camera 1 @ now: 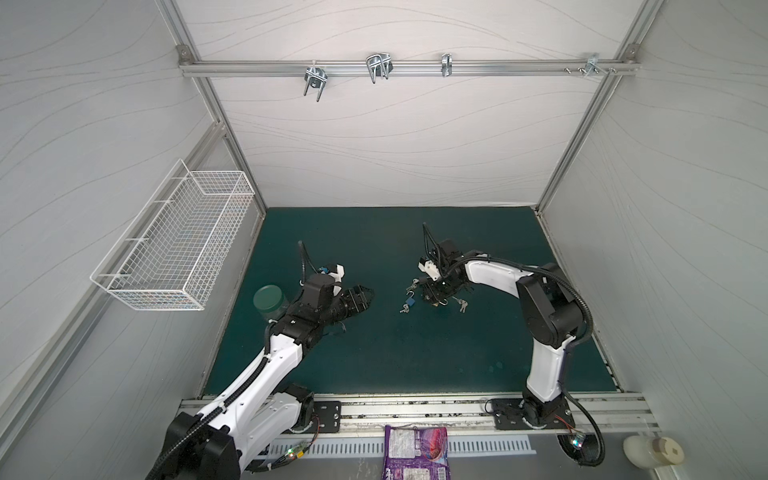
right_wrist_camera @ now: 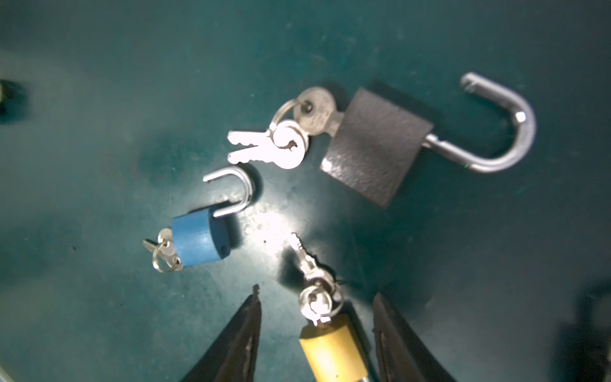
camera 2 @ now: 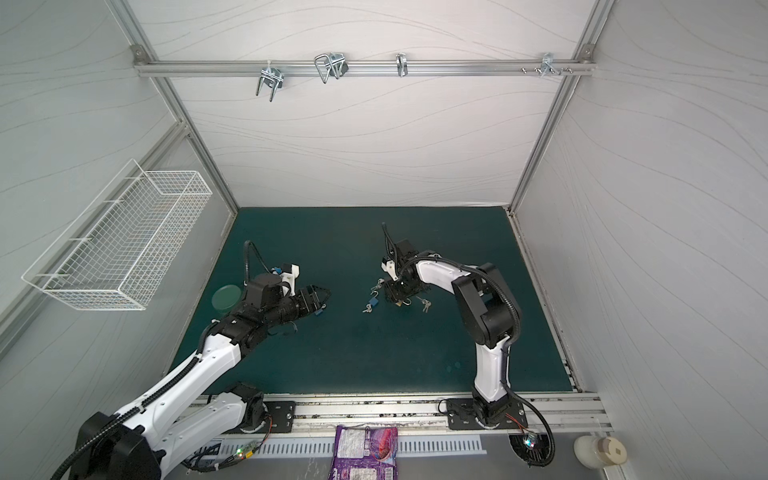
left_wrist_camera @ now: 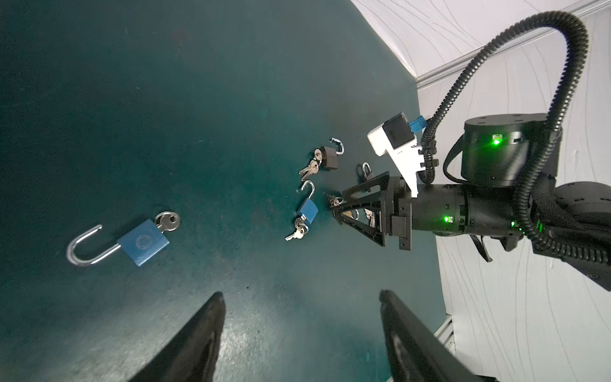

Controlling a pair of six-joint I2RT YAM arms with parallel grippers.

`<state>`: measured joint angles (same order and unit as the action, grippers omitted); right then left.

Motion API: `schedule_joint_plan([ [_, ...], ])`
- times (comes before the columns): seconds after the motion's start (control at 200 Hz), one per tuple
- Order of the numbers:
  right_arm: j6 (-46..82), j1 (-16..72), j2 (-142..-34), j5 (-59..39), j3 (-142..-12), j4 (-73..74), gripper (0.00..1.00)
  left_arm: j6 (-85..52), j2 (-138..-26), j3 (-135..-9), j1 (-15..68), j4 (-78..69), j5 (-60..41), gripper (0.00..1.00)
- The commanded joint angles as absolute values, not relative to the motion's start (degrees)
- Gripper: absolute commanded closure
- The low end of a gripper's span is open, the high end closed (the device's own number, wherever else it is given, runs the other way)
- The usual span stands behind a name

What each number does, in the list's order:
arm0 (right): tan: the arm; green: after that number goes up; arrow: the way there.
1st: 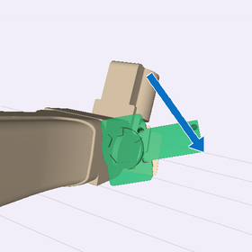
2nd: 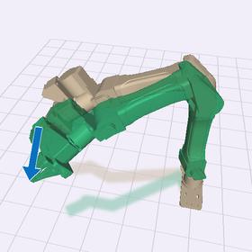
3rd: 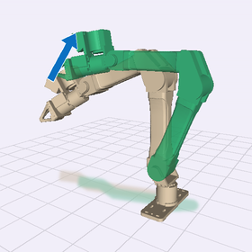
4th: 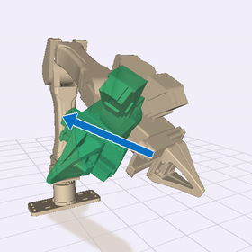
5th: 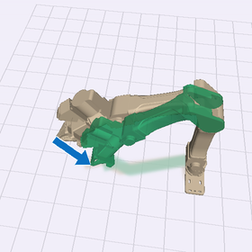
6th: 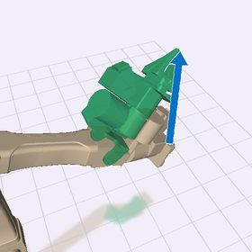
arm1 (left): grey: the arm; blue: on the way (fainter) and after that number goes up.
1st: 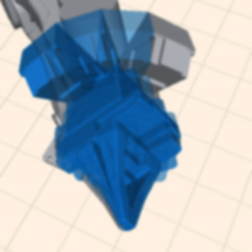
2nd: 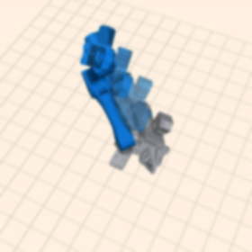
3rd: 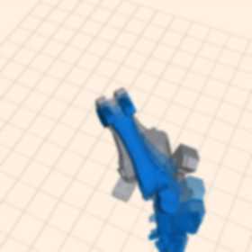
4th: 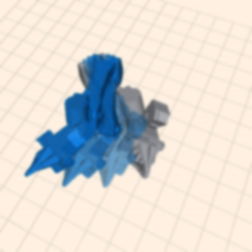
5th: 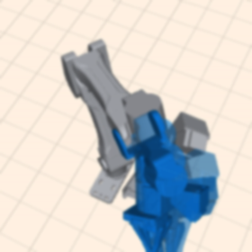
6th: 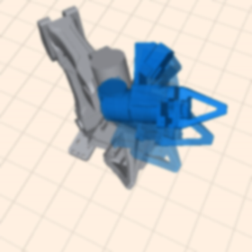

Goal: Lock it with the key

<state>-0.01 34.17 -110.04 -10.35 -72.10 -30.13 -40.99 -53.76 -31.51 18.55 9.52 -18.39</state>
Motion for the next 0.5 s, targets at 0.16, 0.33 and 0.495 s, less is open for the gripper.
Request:
schedule_joint_plan([
  [0.16, 2.8, 40.4, -108.8, -8.0, -69.1, -36.1, 0.49, -40.8, -50.8, -31.6, 15.3, 10.9, -17.5, 0.36],
  [0.33, 5.5, 42.7, -104.1, -18.0, -66.2, -33.9, 0.52, -38.8, -51.7, -32.0, 14.9, 10.9, -17.8, 0.39],
  [0.495, 9.9, 41.0, -93.8, -9.4, -61.8, -25.1, 0.51, -35.8, -56.9, -35.0, 16.3, 9.7, -18.3, 0.39],
])
